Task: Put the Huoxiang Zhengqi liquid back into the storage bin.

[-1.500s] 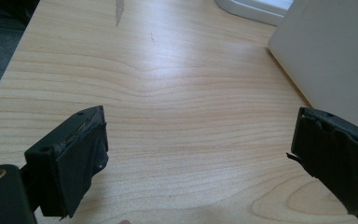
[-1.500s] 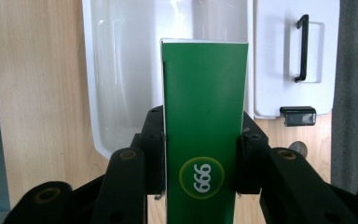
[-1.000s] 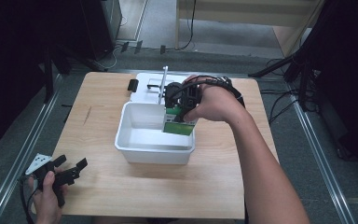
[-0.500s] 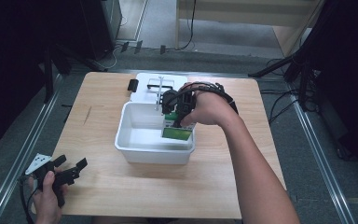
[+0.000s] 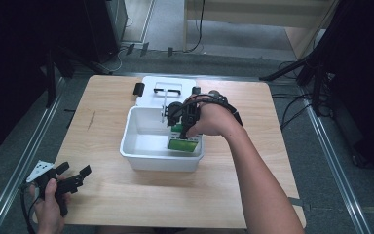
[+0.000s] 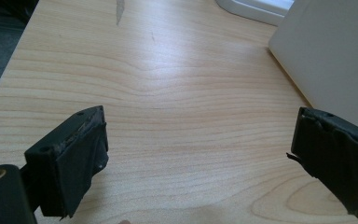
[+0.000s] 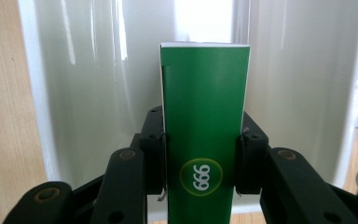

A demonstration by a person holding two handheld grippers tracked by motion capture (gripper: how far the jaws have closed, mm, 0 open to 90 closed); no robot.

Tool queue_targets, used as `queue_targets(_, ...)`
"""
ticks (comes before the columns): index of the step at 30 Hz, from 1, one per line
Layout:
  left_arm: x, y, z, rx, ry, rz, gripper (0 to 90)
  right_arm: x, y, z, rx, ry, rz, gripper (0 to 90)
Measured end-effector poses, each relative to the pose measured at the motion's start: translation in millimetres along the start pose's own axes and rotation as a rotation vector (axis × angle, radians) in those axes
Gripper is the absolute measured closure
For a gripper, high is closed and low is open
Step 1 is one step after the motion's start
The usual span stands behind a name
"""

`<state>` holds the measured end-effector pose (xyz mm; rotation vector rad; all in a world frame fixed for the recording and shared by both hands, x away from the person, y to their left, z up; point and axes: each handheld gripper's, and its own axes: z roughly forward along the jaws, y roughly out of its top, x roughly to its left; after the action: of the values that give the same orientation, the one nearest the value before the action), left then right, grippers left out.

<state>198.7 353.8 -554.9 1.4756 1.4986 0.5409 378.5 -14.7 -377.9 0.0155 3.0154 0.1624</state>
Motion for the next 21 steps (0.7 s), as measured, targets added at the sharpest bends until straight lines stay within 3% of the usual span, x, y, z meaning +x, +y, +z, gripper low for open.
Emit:
queue_targets(12,0.0,0.0,0.0,0.0,0.0,0.0,4.5,-0.3,4.5,16.6,0.02,0.0,-0.008,62.9)
queue_targets(17,0.2,0.0,0.0,0.0,-0.002,-0.001,4.5,0.8,4.0,18.9,0.008,0.01,0.005,54.3)
queue_targets(21,0.1,0.0,-0.1,-0.001,-0.001,-0.002,4.6,-0.1,3.1,18.2,-0.011,0.005,0.051,49.0)
